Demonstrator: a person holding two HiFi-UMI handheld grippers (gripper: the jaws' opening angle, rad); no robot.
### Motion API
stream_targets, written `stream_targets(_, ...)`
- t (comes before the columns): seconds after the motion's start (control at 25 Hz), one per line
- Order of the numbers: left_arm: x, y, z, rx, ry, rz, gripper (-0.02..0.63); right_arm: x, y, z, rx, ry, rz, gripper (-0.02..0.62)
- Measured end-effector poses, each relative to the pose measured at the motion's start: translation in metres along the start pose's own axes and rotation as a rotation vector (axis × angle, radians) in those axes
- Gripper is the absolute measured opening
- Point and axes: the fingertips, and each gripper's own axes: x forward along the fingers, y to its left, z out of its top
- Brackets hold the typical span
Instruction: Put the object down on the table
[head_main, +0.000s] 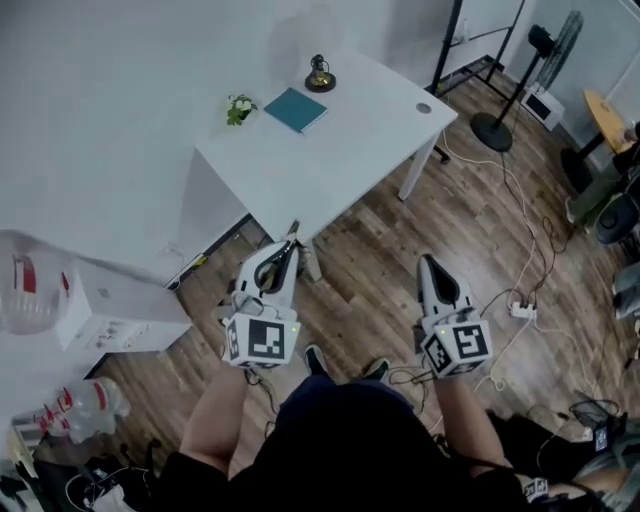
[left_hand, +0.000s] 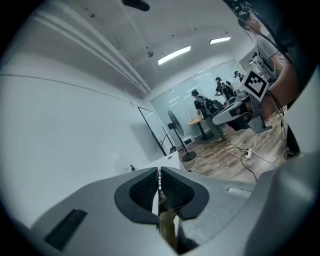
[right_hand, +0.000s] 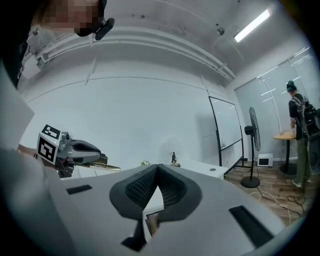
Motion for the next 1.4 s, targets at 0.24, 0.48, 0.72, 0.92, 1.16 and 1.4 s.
stream_targets(0.24, -0.025, 0.072, -0.056, -0.063, -0.032, 0.036, 0.020, 0.042, 0.063, -0.010, -0.038, 0.057, -0.016, 0.006)
stream_targets(0.48, -0.044, 0.112, -0.078, -0.066, -0.042, 0.052, 0.020, 0.068, 0.107, -0.003, -0.039, 0.054, -0.004, 0.006)
stream_targets(0.72, -0.045, 0.118, -0.079, -0.059, -0.058, 0.047, 0.020, 0.081, 0.118, 0.004, -0.044, 0.039, 0.009, 0.006)
stream_targets(0.92, -0.023, 0.111, -0.079, -0.072, -0.038, 0.042, 0.020, 0.094, 0.101, 0.004, -0.037, 0.038, 0.027, 0.006)
stream_targets(1.16, 0.018, 0.108, -0.078, -0.038, 0.026, 0.065, 0.020, 0.140, 0.073, -0.004, 0.008, 0.036, 0.111, 0.005)
stream_targets(1.4, 0.088, 0.110, -0.073, -0.025, 0.117, 0.100, 0.020, 0.202, 0.028, 0.001, 0.051, 0.033, 0.229, 0.006)
